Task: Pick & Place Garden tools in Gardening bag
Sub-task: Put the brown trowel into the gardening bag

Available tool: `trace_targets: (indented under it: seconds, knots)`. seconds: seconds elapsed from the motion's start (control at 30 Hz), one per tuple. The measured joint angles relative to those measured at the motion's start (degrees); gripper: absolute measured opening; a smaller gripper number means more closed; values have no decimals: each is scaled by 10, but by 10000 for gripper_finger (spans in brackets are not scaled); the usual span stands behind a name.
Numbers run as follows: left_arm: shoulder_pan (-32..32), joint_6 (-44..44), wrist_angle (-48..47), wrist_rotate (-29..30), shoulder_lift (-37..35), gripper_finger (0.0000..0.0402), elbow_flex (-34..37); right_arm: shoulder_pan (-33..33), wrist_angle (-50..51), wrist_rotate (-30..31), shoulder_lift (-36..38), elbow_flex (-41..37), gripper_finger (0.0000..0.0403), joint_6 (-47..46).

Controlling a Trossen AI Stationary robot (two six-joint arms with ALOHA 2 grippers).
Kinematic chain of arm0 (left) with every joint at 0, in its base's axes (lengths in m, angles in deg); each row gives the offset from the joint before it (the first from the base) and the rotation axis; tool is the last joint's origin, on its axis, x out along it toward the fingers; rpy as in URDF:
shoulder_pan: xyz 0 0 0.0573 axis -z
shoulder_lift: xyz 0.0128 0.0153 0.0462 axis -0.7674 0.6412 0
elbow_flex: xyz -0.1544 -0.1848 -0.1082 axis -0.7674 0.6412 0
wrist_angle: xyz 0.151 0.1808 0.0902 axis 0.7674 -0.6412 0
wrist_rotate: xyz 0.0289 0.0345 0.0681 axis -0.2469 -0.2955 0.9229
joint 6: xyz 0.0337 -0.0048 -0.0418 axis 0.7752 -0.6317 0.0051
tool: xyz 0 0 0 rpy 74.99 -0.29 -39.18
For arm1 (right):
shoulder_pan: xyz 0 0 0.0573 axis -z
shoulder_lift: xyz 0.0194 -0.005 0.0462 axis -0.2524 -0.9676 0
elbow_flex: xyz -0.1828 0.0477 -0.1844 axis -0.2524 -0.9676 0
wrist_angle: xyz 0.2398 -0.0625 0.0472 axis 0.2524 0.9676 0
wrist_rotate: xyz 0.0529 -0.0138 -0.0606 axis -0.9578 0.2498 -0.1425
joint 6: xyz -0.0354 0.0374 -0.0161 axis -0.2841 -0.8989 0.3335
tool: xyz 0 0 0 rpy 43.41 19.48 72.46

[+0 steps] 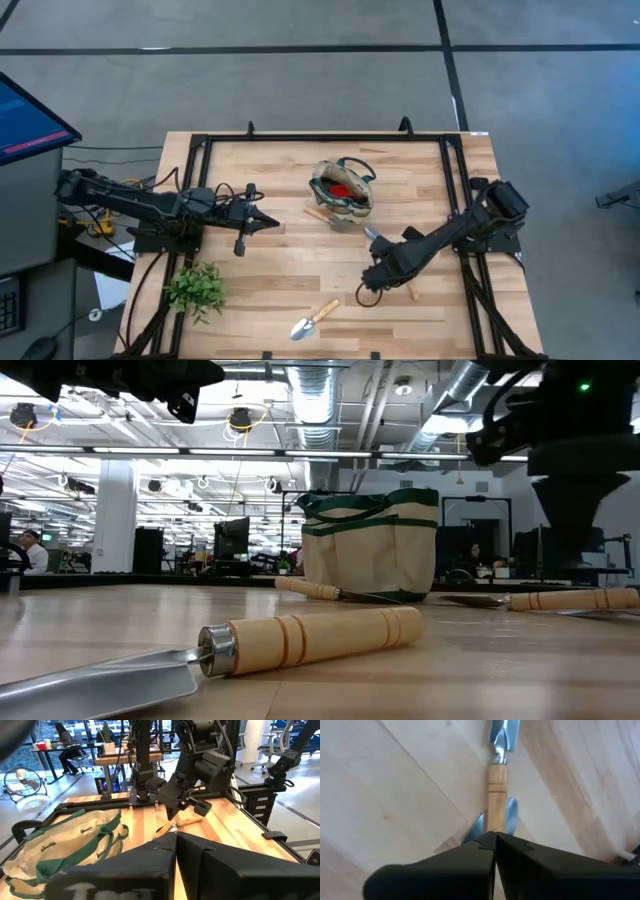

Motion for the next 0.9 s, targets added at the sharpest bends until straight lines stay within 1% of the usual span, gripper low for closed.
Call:
trace_targets:
  seconds: [0.1, 0.2, 0.4, 0.47, 0.57, 0.63, 0.73, 0.9]
  knots:
    - [0, 0, 0, 0, 0, 2, 0, 13, 6, -1, 2, 0, 3, 12]
    - [0, -1, 0, 0, 0, 2, 0, 28, 3, -9, 2, 0, 22, 47]
    - [0, -2, 0, 0, 0, 2, 0, 55, -5, -15, 2, -8, 106, 81]
    - [0, -2, 0, 0, 0, 2, 0, 64, -21, -34, 2, -23, 131, 89]
    - [0, -2, 0, 0, 0, 2, 0, 74, -64, -71, 2, -53, 153, 113]
    - [0, -2, 0, 0, 0, 2, 0, 76, -87, -76, 2, -67, 160, 129]
    - [0, -2, 0, 0, 0, 2, 0, 76, -81, -75, 2, -81, 163, 132]
    - [0, -2, 0, 0, 0, 2, 0, 80, -106, -77, 2, -94, 153, 151]
